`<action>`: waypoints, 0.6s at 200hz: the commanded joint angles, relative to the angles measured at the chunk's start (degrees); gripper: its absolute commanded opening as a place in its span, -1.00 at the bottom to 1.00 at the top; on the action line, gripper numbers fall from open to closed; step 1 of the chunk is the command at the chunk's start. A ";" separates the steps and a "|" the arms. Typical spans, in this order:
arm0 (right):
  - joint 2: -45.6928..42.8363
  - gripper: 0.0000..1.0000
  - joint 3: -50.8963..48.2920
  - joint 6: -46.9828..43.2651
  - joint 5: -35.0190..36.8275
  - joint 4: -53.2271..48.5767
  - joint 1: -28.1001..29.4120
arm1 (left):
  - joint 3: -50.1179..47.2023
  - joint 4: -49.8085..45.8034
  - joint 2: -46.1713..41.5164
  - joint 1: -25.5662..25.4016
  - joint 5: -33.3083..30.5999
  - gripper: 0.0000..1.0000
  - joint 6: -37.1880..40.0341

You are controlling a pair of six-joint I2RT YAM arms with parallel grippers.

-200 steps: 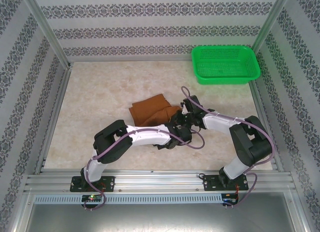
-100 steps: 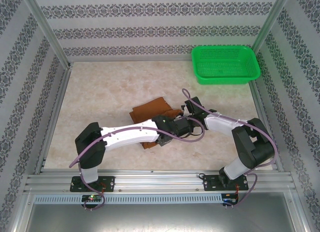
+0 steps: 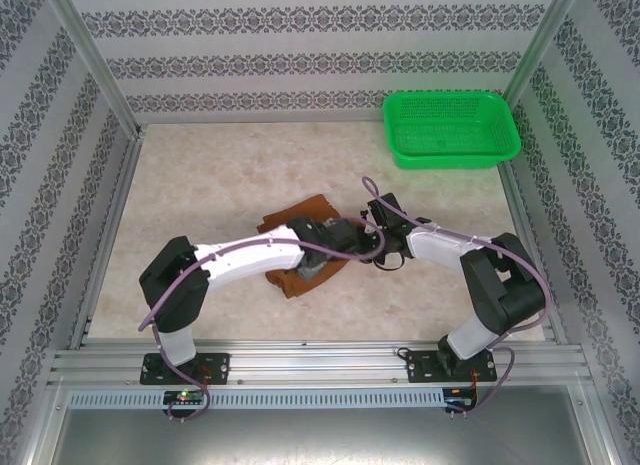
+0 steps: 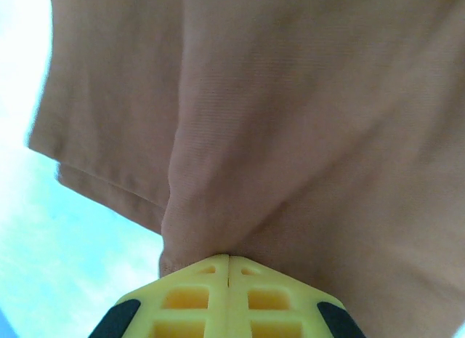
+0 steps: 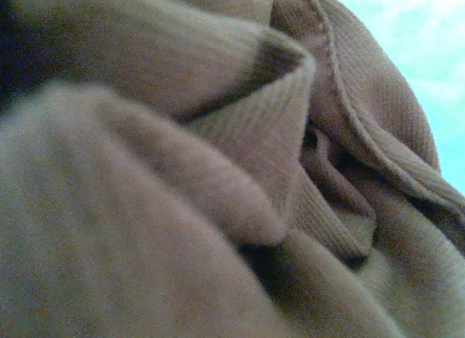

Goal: Roll up the long pants

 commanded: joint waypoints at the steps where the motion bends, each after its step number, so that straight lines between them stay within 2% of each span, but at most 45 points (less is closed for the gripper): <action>1: 4.81 -1.00 -1.13 -0.51 2.35 -8.43 0.83 | -3.22 -2.08 3.29 9.04 9.94 -1.00 -4.77; 20: 5.25 -1.00 -0.72 -0.33 1.98 -8.43 0.79 | -4.63 -0.51 9.13 13.32 15.57 -1.00 -5.30; 42: 4.69 -1.00 -1.08 -0.08 2.14 -8.56 0.66 | -4.11 0.99 14.89 14.32 18.94 -1.00 -4.64; 60: 4.07 -1.00 -1.73 0.12 2.06 -8.44 0.66 | -3.57 2.78 15.17 14.32 21.64 -1.00 -4.58; 72: 3.56 -1.00 -2.31 0.20 2.34 -8.42 0.66 | -3.07 2.84 13.39 14.32 20.63 -1.00 -5.05; 92: 3.07 -1.00 -2.91 0.12 2.58 -8.33 0.65 | -3.04 3.61 5.90 13.70 14.10 -1.00 -5.64; 108: 3.38 -1.00 -3.15 0.32 2.50 -7.80 0.66 | -4.36 5.77 -2.28 12.22 10.22 -0.80 -4.34; 120: 3.81 -1.00 -3.07 0.42 2.07 -7.35 0.65 | -5.39 7.15 -7.65 10.12 7.56 -0.73 -2.41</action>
